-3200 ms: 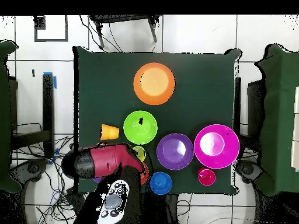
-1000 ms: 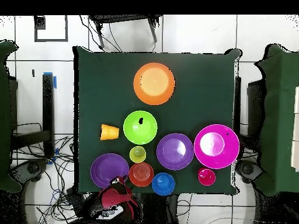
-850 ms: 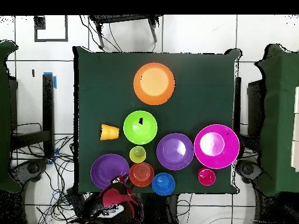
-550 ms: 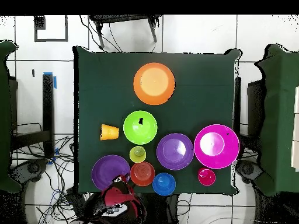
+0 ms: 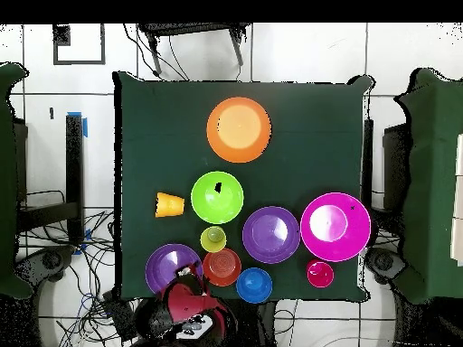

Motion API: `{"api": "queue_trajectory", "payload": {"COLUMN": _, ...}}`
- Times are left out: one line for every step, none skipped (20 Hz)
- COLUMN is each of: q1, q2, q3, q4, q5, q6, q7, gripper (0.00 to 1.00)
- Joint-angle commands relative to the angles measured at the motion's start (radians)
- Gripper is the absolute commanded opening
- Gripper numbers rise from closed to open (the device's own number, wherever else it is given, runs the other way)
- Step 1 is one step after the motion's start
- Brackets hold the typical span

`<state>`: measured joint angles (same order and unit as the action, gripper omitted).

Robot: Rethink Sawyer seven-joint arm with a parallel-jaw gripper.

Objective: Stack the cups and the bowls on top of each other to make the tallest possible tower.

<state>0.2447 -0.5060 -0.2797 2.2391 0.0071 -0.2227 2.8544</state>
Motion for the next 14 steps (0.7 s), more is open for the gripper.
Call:
{"api": "queue_trajectory", "payload": {"q1": -0.028, "q2": -0.061, "q3": 0.146, "q4": -0.016, "q5": -0.038, "q6": 0.151, "q7": 0.005, "gripper": 1.00}}
{"api": "queue_trajectory", "payload": {"q1": -0.032, "q2": -0.064, "q3": 0.147, "q4": -0.018, "q5": -0.041, "q6": 0.152, "q7": 0.004, "gripper": 1.00}}
{"api": "queue_trajectory", "payload": {"q1": -0.035, "q2": -0.067, "q3": 0.149, "q4": -0.020, "q5": -0.044, "q6": 0.153, "q7": 0.004, "gripper": 1.00}}
{"api": "queue_trajectory", "payload": {"q1": -0.040, "q2": -0.069, "q3": 0.152, "q4": -0.021, "q5": -0.050, "q6": 0.152, "q7": 0.001, "gripper": 1.00}}
{"api": "queue_trajectory", "payload": {"q1": -0.044, "q2": -0.068, "q3": 0.152, "q4": -0.024, "q5": -0.054, "q6": 0.146, "q7": 0.000, "gripper": 1.00}}
{"api": "queue_trajectory", "payload": {"q1": -0.038, "q2": -0.064, "q3": 0.142, "q4": -0.030, "q5": -0.056, "q6": 0.139, "q7": -0.001, "gripper": 1.00}}
{"api": "queue_trajectory", "payload": {"q1": -0.036, "q2": -0.056, "q3": 0.132, "q4": -0.039, "q5": -0.058, "q6": 0.129, "q7": -0.003, "gripper": 1.00}}
{"api": "queue_trajectory", "payload": {"q1": -0.029, "q2": -0.046, "q3": 0.116, "q4": -0.050, "q5": -0.058, "q6": 0.121, "q7": -0.006, "gripper": 1.00}}
{"api": "queue_trajectory", "payload": {"q1": -0.023, "q2": -0.035, "q3": 0.100, "q4": -0.060, "q5": -0.057, "q6": 0.113, "q7": -0.010, "gripper": 1.00}}
{"api": "queue_trajectory", "payload": {"q1": -0.017, "q2": -0.024, "q3": 0.084, "q4": -0.071, "q5": -0.058, "q6": 0.106, "q7": -0.014, "gripper": 1.00}}
{"api": "queue_trajectory", "payload": {"q1": -0.019, "q2": -0.011, "q3": 0.072, "q4": -0.083, "q5": -0.061, "q6": 0.096, "q7": -0.019, "gripper": 1.00}}
{"api": "queue_trajectory", "payload": {"q1": -0.012, "q2": 0.005, "q3": 0.057, "q4": -0.092, "q5": -0.060, "q6": 0.080, "q7": -0.019, "gripper": 1.00}}
{"api": "queue_trajectory", "payload": {"q1": -0.009, "q2": 0.019, "q3": 0.048, "q4": -0.100, "q5": -0.057, "q6": 0.068, "q7": -0.018, "gripper": 1.00}}
{"api": "queue_trajectory", "payload": {"q1": -0.002, "q2": 0.033, "q3": 0.038, "q4": -0.105, "q5": -0.055, "q6": 0.052, "q7": -0.016, "gripper": 1.00}}
